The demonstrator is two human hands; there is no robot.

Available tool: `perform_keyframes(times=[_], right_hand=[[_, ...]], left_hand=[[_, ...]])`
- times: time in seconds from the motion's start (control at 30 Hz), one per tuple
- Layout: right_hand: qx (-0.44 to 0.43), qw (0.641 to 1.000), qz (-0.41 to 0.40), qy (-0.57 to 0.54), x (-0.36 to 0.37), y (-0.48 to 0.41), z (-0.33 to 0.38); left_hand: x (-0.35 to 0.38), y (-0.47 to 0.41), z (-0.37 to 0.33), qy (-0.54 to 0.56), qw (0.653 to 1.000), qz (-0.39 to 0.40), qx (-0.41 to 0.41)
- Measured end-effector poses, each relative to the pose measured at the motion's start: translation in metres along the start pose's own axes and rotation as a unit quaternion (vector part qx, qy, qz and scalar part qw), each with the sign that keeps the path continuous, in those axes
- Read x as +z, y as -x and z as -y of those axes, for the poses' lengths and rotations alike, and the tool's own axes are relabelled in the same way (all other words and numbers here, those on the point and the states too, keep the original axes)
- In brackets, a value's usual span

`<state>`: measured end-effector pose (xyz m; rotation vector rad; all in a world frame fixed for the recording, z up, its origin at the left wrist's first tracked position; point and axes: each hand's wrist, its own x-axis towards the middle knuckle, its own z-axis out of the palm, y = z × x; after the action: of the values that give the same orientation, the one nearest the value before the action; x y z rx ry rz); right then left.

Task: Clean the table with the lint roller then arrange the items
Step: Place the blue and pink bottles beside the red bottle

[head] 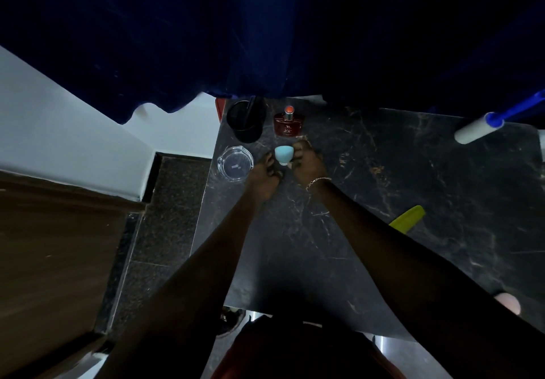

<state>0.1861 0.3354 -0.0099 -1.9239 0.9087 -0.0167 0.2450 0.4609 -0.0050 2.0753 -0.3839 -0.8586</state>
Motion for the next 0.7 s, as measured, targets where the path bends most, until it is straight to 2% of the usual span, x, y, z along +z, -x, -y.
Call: perform_keyframes(times=[0.07,0.17,0.27,0.37,0.47,0.7], right_hand=[[0.007,1.0,0.002,-0.012,-0.005,0.01,-0.004],[-0.008,0.999,0.003,0.045,-0.015,0.033,-0.018],[-0.093,0.988,-0.014,0.124,-0.025,0.065,-0.042],[-0.166,0.945,-0.05,0.279,-0.038,0.101,-0.074],[-0.173,0.922,-0.066,0.34,-0.053,0.137,-0.108],[-0.116,0.914,-0.1,0.376,-0.111,0.21,-0.173]], left_hand=[[0.002,0.008,-0.003,0.042,0.999,-0.007,-0.019],[0.006,0.03,-0.004,0.045,0.999,-0.017,-0.017],[0.019,0.066,0.004,-0.063,0.995,-0.023,0.077],[0.04,0.1,0.02,-0.249,0.951,-0.071,0.171],[0.065,0.123,0.034,-0.346,0.911,-0.061,0.217],[0.136,0.158,0.039,-0.416,0.875,-0.001,0.248]])
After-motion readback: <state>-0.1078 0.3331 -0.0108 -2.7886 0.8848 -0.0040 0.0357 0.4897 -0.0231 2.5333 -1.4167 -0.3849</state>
